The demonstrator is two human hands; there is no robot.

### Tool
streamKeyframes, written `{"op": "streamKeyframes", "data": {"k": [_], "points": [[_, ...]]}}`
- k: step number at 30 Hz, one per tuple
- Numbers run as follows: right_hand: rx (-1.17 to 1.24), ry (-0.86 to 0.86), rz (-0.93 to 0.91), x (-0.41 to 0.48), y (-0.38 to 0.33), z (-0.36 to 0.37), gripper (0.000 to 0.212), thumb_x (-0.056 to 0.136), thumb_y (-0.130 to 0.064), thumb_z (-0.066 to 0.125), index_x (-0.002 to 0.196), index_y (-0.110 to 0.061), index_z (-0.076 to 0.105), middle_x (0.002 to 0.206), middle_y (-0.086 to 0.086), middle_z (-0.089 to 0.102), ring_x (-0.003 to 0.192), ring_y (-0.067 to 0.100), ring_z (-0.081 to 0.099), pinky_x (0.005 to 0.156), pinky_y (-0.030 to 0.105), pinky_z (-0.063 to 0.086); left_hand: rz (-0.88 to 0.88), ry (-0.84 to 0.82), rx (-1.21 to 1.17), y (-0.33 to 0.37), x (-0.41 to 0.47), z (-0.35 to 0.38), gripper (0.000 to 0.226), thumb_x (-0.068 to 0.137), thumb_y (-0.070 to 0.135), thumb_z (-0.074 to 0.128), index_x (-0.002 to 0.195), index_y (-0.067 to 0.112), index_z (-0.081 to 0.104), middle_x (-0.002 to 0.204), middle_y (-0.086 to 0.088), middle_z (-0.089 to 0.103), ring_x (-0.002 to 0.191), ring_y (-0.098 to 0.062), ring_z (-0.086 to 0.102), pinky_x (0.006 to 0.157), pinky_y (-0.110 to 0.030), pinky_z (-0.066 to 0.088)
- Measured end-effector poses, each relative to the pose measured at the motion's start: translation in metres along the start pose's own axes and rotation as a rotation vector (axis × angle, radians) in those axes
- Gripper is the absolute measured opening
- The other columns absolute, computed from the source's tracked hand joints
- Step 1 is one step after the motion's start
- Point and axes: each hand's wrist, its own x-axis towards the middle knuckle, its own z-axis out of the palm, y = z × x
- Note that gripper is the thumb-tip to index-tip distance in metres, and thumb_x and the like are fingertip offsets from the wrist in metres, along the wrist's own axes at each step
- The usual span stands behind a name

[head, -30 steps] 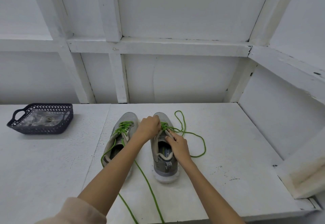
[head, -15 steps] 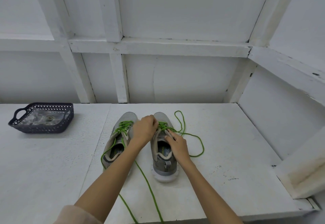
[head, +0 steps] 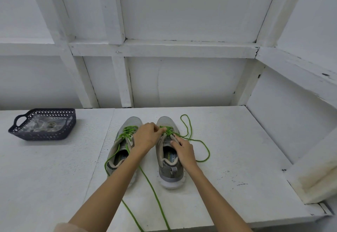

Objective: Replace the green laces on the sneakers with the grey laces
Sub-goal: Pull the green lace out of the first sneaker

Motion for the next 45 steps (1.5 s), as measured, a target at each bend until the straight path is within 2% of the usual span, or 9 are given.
{"op": "streamKeyframes", "data": {"k": [7, 12, 17, 22, 27, 32, 38, 42, 45], "points": [[0.008, 0.0, -0.002, 0.001, 0.002, 0.001, 0.04, 0.095, -0.022, 0.055, 0.135, -0.016, 0.058, 0.129, 0.0, 0.062, 0.118, 0.015, 0.057, 0.101, 0.031, 0.046, -0.025, 0.216, -0.196, -0.004, 0.0, 0.0, 0.031, 0.096, 0.045, 0.052, 0.094, 0.018, 0.067, 0.091, 0.004, 0.068, 0.075, -0.015, 0.057, 0.06, -0.029, 0.04], [0.012, 0.009, -0.002, 0.0, 0.0, 0.0, 0.037, 0.095, -0.02, 0.056, 0.132, -0.016, 0.059, 0.125, 0.0, 0.064, 0.113, 0.013, 0.058, 0.095, 0.026, 0.046, 0.041, -0.037, -0.208, -0.009, -0.002, 0.009, 0.037, 0.089, 0.051, 0.06, 0.082, 0.015, 0.068, 0.075, 0.001, 0.066, 0.073, -0.021, 0.062, 0.064, -0.034, 0.046], [0.009, 0.003, 0.003, 0.002, 0.003, 0.001, 0.04, 0.095, -0.021, 0.056, 0.135, -0.014, 0.057, 0.132, 0.0, 0.06, 0.12, 0.013, 0.054, 0.099, 0.023, 0.041, -0.076, 0.305, -0.413, -0.006, -0.004, 0.005, 0.028, 0.093, 0.041, 0.06, 0.09, 0.014, 0.069, 0.083, 0.001, 0.068, 0.073, -0.017, 0.059, 0.065, -0.033, 0.044], [0.009, 0.011, 0.006, 0.004, 0.005, 0.002, 0.039, 0.095, -0.02, 0.056, 0.133, -0.014, 0.058, 0.13, 0.0, 0.061, 0.118, 0.013, 0.055, 0.097, 0.023, 0.043, -0.003, -0.022, -0.324, -0.013, -0.003, 0.012, 0.031, 0.086, 0.047, 0.066, 0.083, 0.017, 0.071, 0.073, 0.005, 0.066, 0.071, -0.015, 0.061, 0.064, -0.029, 0.045], [0.022, -0.004, 0.0, 0.003, 0.007, 0.003, 0.04, 0.095, -0.02, 0.056, 0.135, -0.014, 0.057, 0.133, -0.002, 0.06, 0.123, 0.013, 0.054, 0.106, 0.031, 0.043, -0.1, 0.341, -0.468, -0.006, -0.008, 0.01, 0.029, 0.091, 0.04, 0.062, 0.077, 0.015, 0.063, 0.071, 0.003, 0.061, 0.07, -0.017, 0.058, 0.059, -0.029, 0.036], [0.025, 0.011, -0.012, 0.004, 0.006, 0.003, 0.039, 0.094, -0.019, 0.056, 0.133, -0.014, 0.058, 0.13, 0.0, 0.062, 0.118, 0.013, 0.056, 0.104, 0.034, 0.045, -0.057, -0.022, -0.316, -0.009, -0.003, 0.011, 0.038, 0.086, 0.051, 0.064, 0.08, 0.014, 0.068, 0.073, 0.002, 0.065, 0.072, -0.018, 0.061, 0.067, -0.032, 0.045], [0.018, 0.006, -0.013, 0.004, 0.006, 0.003, 0.04, 0.095, -0.021, 0.056, 0.134, -0.015, 0.058, 0.131, -0.001, 0.062, 0.118, 0.013, 0.056, 0.105, 0.036, 0.045, -0.145, 0.298, -0.521, -0.006, -0.005, 0.007, 0.031, 0.092, 0.039, 0.061, 0.076, 0.013, 0.061, 0.072, 0.001, 0.061, 0.071, -0.02, 0.057, 0.062, -0.03, 0.037], [0.016, 0.017, -0.016, 0.004, 0.006, 0.002, 0.038, 0.095, -0.019, 0.056, 0.133, -0.014, 0.059, 0.128, 0.001, 0.063, 0.116, 0.013, 0.057, 0.103, 0.034, 0.046, -0.043, -0.026, -0.343, -0.005, -0.007, 0.008, 0.034, 0.087, 0.045, 0.065, 0.075, 0.013, 0.064, 0.063, 0.005, 0.054, 0.059, -0.009, 0.049, 0.057, -0.026, 0.036], [0.023, 0.009, -0.01, 0.003, 0.005, 0.003, 0.039, 0.095, -0.019, 0.056, 0.133, -0.013, 0.058, 0.131, 0.001, 0.061, 0.118, 0.014, 0.056, 0.104, 0.033, 0.045, -0.071, 0.094, -0.405, -0.007, -0.005, 0.008, 0.036, 0.09, 0.035, 0.065, 0.063, 0.014, 0.054, 0.055, 0.004, 0.048, 0.055, -0.012, 0.044, 0.053, -0.028, 0.03]]}}
